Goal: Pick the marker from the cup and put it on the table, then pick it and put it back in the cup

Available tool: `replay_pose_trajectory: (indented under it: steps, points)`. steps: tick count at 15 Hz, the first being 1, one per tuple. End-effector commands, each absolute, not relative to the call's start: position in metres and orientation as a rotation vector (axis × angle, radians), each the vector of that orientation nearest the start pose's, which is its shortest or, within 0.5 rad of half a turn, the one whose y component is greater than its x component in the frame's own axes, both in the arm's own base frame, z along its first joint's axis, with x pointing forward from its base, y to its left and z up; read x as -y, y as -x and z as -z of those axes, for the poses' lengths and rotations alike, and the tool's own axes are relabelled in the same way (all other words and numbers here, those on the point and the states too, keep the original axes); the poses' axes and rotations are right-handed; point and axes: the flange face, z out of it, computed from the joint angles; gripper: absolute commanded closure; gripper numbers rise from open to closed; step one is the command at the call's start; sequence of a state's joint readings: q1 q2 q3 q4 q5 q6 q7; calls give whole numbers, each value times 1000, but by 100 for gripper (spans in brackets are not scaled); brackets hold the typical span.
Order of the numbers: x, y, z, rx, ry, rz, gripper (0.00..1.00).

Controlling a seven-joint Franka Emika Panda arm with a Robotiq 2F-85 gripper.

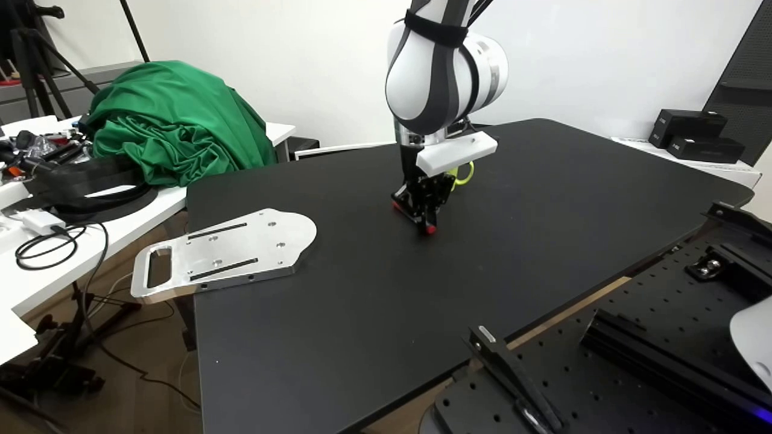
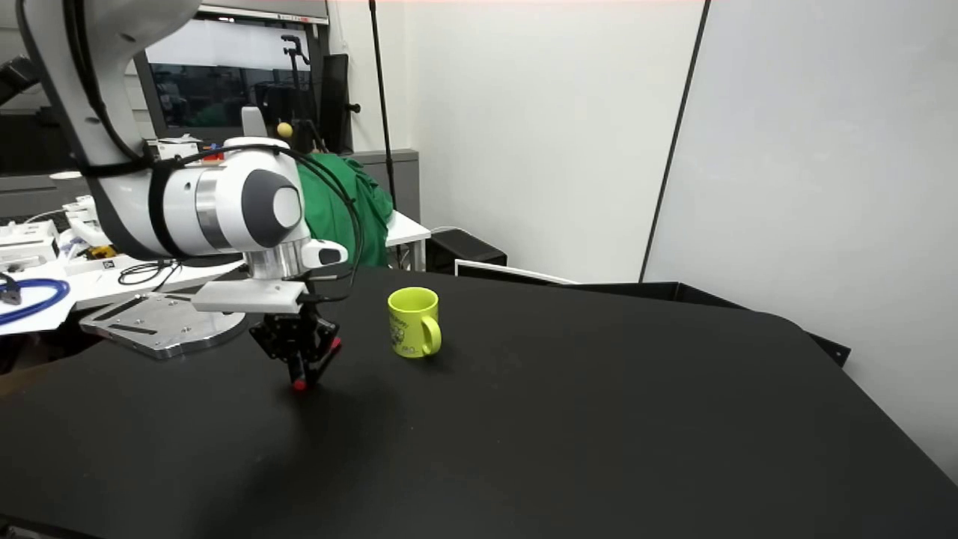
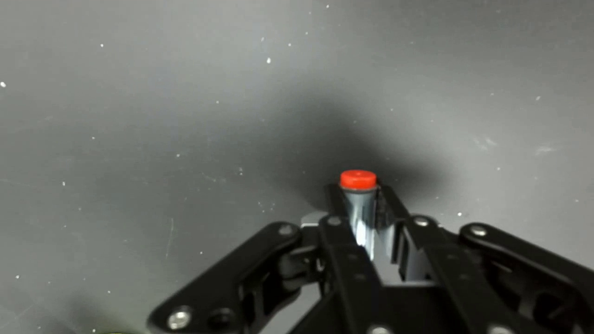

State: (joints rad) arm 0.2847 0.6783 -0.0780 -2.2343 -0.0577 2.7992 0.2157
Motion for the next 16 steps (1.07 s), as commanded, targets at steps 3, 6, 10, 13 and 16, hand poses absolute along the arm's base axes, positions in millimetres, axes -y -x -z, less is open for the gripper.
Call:
replay_pose_trajectory:
  steps: [3,6,10,13,16]
  points:
    - [-86,-532,-77,-63,3206,-288,94]
    - [-71,-558,-94,-195,3155,-469,94]
    - [-47,-586,-124,-348,3024,-702,94]
    - [-30,-606,-148,-439,2911,-793,94]
    - [-15,-623,-168,-518,2774,-862,94]
